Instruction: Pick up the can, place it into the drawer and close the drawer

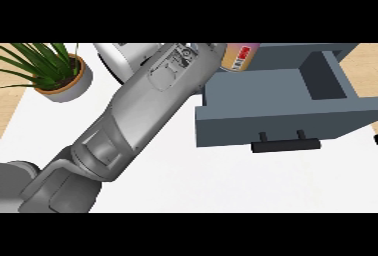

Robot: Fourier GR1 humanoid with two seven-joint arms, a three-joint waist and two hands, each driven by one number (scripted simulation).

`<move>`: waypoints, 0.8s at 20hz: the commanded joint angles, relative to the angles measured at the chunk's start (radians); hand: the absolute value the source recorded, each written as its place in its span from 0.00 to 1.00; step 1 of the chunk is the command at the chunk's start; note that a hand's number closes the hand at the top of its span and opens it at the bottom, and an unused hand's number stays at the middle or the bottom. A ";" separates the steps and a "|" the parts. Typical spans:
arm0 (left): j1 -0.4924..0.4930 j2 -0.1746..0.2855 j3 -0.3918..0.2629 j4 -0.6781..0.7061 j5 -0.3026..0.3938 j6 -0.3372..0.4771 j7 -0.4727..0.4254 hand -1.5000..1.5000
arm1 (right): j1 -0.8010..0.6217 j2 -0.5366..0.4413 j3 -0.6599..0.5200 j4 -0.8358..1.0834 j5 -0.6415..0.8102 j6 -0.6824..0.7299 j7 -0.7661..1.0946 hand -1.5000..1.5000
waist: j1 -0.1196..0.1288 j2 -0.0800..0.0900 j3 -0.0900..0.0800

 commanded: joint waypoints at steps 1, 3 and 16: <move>-0.095 0.000 -0.023 0.113 0.043 0.021 -0.016 1.00 | -0.031 0.004 0.020 0.053 0.035 -0.002 -0.016 0.00 | -0.011 0.006 0.001; -0.062 0.000 -0.020 0.144 0.064 -0.027 -0.059 1.00 | -0.023 0.009 0.006 0.004 0.013 -0.007 -0.016 0.00 | -0.006 0.003 0.000; -0.011 0.000 -0.208 0.194 0.174 0.095 -0.154 1.00 | -0.074 0.008 0.033 0.047 0.054 -0.025 0.005 0.00 | -0.047 0.009 0.001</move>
